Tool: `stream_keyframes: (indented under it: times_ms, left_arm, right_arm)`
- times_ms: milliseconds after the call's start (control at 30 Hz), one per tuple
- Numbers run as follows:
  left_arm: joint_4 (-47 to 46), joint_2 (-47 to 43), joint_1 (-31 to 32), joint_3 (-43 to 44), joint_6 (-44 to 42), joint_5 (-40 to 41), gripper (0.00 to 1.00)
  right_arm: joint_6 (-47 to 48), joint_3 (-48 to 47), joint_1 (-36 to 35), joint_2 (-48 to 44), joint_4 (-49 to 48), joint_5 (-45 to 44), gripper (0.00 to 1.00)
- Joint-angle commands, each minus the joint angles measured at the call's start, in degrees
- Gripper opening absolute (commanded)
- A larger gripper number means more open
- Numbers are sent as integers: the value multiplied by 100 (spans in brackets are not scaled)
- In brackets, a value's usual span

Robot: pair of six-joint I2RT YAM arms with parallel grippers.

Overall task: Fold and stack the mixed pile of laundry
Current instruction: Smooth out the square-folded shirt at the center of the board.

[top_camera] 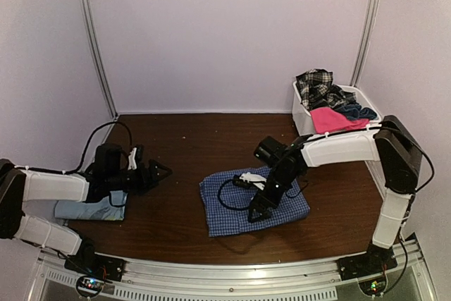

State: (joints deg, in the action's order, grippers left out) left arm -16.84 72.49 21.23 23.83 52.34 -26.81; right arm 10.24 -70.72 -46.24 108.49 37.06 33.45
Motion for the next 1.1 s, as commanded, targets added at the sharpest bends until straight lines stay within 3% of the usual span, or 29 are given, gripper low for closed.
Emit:
stream_keyframes:
  times_ms: [0, 133, 233, 333, 433, 500, 633, 800, 933, 1067]
  left_arm:
    - [-581, 23, 33, -313, -45, -595, 95]
    - [-458, 305, 274, 95, -221, -710, 94]
    - [-661, 567, 362, 191, -99, -712, 92]
    - [-770, 582, 364, 171, 19, -579, 92]
    - [-785, 516, 364, 150, 84, -452, 92]
    - [-729, 504, 364, 143, 55, -448, 93]
    - [-782, 405, 364, -95, 168, -517, 93]
    - [-1352, 122, 368, -555, 635, -667, 93]
    - [-1438, 10, 439, -617, 739, -738, 93]
    - [-2181, 303, 588, -740, 1120, -815, 92]
  right_arm:
    - [280, 373, 257, -803, 239, -274, 90]
    - [-1261, -227, 378, -854, 226, -1572, 93]
    - [-2886, -1108, 346, -94, 1255, -2189, 93]
    - [-3705, -1448, 44, 342, 1859, -2706, 96]
    - [-4074, -1153, -72, 473, 1365, -2583, 100]
    - [-3794, -1023, -66, 741, 905, -2170, 100]
    - [-2381, -1174, -87, 1268, 280, -1680, 100]
    - [-652, -1964, -80, 1793, 206, -1354, 100]
    - [-72, -2443, 3, 1950, 181, -1008, 99]
    - [-22, -2588, 14, 1579, 93, -965, 99]
